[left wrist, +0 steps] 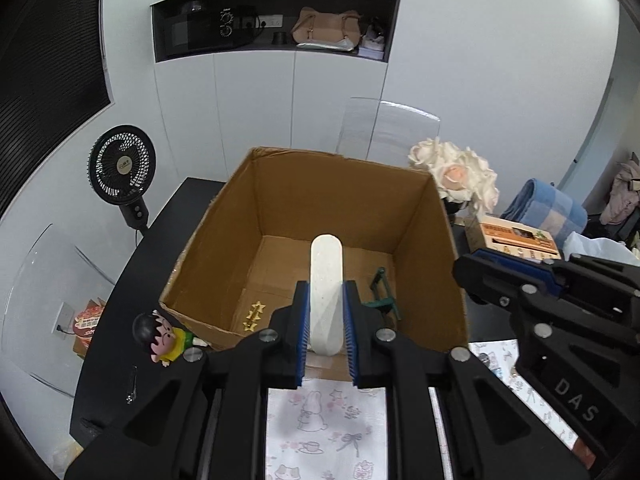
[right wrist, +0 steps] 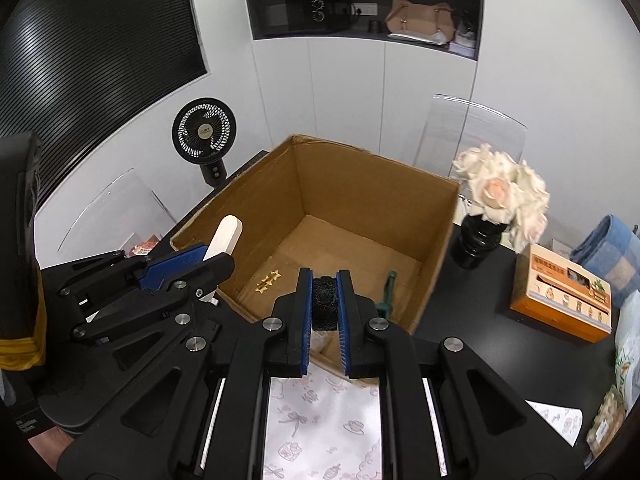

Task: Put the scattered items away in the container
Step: 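Carry the nail file and black item over the cardboard box with both tools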

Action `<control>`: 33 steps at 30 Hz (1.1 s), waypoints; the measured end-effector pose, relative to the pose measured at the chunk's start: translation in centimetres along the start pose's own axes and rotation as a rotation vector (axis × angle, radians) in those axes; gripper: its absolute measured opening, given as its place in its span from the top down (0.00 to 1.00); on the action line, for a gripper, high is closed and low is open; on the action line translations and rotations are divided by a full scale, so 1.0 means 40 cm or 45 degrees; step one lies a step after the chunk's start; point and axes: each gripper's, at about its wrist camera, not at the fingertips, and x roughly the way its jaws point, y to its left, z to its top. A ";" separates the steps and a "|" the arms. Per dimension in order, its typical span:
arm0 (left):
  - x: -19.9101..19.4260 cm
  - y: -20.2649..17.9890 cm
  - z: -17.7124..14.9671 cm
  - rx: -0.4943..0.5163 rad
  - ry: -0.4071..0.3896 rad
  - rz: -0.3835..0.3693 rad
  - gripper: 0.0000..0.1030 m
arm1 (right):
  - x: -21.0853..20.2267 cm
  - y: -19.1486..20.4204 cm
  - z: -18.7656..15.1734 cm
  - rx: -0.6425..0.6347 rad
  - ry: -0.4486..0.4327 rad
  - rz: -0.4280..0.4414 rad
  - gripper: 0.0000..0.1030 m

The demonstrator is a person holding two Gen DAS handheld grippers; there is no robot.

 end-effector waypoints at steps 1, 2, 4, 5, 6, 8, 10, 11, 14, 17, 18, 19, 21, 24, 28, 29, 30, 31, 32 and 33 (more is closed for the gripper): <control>0.006 0.011 0.005 -0.003 0.005 0.007 0.85 | 0.010 0.006 0.007 -0.009 0.003 -0.001 0.88; 0.016 0.019 0.007 -0.005 0.014 0.011 0.85 | 0.019 0.012 0.014 -0.019 0.006 -0.003 0.88; 0.032 0.033 0.012 -0.009 0.030 0.022 0.85 | 0.034 0.017 0.025 -0.020 0.012 -0.005 0.88; 0.040 0.040 0.014 -0.009 0.038 0.024 0.85 | 0.043 0.016 0.031 -0.015 0.016 0.001 0.88; 0.049 0.048 0.017 -0.006 0.046 0.025 0.85 | 0.056 0.014 0.036 -0.009 0.024 0.005 0.88; 0.068 0.066 0.024 -0.005 0.068 0.030 0.85 | 0.084 0.008 0.045 -0.003 0.053 0.001 0.89; 0.085 0.085 0.028 -0.014 0.092 0.037 0.85 | 0.108 0.003 0.052 -0.007 0.077 -0.003 0.89; 0.091 0.091 0.030 -0.017 0.099 0.040 0.85 | 0.120 0.001 0.055 -0.009 0.088 -0.006 0.89; 0.108 0.103 0.028 -0.012 0.115 0.046 0.85 | 0.146 -0.006 0.058 -0.010 0.115 -0.016 0.89; 0.125 0.104 0.022 -0.007 0.137 0.038 0.85 | 0.168 -0.015 0.056 -0.001 0.138 -0.015 0.89; 0.131 0.105 0.020 -0.011 0.145 0.034 0.85 | 0.173 -0.017 0.055 0.002 0.144 -0.015 0.89; 0.136 0.107 0.019 -0.016 0.153 0.028 0.85 | 0.178 -0.019 0.054 0.003 0.149 -0.016 0.89; 0.142 0.106 0.017 -0.016 0.161 0.022 0.85 | 0.184 -0.024 0.051 0.005 0.157 -0.017 0.89; 0.148 0.099 0.016 -0.009 0.172 0.020 0.85 | 0.188 -0.029 0.049 0.008 0.161 -0.017 0.89; 0.156 0.086 0.014 0.002 0.184 0.015 0.85 | 0.190 -0.030 0.046 0.007 0.167 -0.014 0.89; 0.156 0.083 0.013 0.004 0.183 0.014 0.85 | 0.189 -0.030 0.046 0.006 0.166 -0.014 0.89; 0.156 0.082 0.014 0.004 0.185 0.014 0.85 | 0.188 -0.029 0.045 0.006 0.164 -0.014 0.89; 0.156 0.081 0.014 0.003 0.185 0.014 0.85 | 0.187 -0.030 0.045 0.004 0.164 -0.014 0.89; 0.156 0.081 0.014 0.000 0.185 0.014 0.85 | 0.186 -0.030 0.045 0.003 0.164 -0.013 0.88; 0.155 0.081 0.015 -0.004 0.184 0.014 0.85 | 0.185 -0.030 0.046 0.002 0.164 -0.012 0.88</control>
